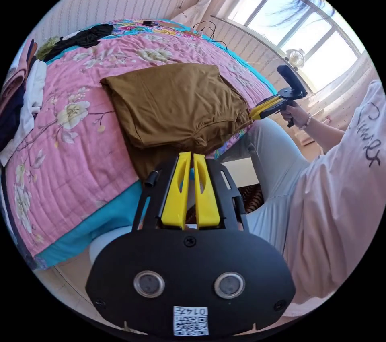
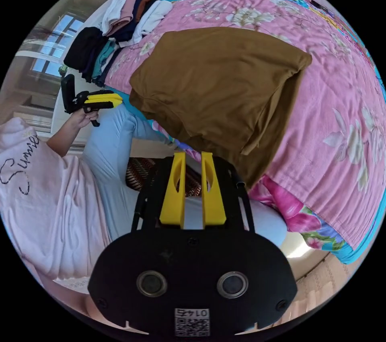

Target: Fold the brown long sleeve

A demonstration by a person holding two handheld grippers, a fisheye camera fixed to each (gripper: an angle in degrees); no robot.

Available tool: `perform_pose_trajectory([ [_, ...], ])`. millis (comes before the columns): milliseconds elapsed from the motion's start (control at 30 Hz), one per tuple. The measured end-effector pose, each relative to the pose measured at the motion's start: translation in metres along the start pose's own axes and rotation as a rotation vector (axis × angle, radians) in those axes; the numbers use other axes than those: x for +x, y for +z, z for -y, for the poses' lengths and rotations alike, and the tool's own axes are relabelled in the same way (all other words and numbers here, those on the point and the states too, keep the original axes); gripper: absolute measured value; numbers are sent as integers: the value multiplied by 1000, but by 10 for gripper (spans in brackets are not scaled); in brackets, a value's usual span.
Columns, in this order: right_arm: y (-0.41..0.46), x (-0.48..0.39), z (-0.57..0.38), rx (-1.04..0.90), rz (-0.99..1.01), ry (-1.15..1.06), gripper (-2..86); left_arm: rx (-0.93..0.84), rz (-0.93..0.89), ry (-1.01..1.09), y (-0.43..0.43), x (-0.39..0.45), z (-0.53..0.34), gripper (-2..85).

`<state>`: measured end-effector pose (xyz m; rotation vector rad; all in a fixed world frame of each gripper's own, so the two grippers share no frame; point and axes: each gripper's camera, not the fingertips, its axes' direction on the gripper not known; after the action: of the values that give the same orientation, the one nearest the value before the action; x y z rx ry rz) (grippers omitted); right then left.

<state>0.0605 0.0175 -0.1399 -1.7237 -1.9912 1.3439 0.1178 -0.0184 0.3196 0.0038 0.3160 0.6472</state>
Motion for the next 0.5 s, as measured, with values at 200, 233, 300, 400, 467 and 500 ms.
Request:
perform_pose_trajectory([
  [200,8,-34,50,125,-144,-128,6,103,-10,31,25,48,14,-10],
  [233,13,-42,71,113,-197,-146,3,136,12,63,33,61,19,-10],
  [300,19,-55,102,97,-285,-177,-1,155,16,128,47,80,28,-10],
  [400,36,-70,149,55,-382,-222,-3,140,106,149,82,105,36,-10],
  [467,73,-63,179,-80,-386,-210,-4,91,169,146,108,115,35,-10],
  [500,88,-58,186,-149,-375,-201,-5,25,199,138,128,119,32,-10],
])
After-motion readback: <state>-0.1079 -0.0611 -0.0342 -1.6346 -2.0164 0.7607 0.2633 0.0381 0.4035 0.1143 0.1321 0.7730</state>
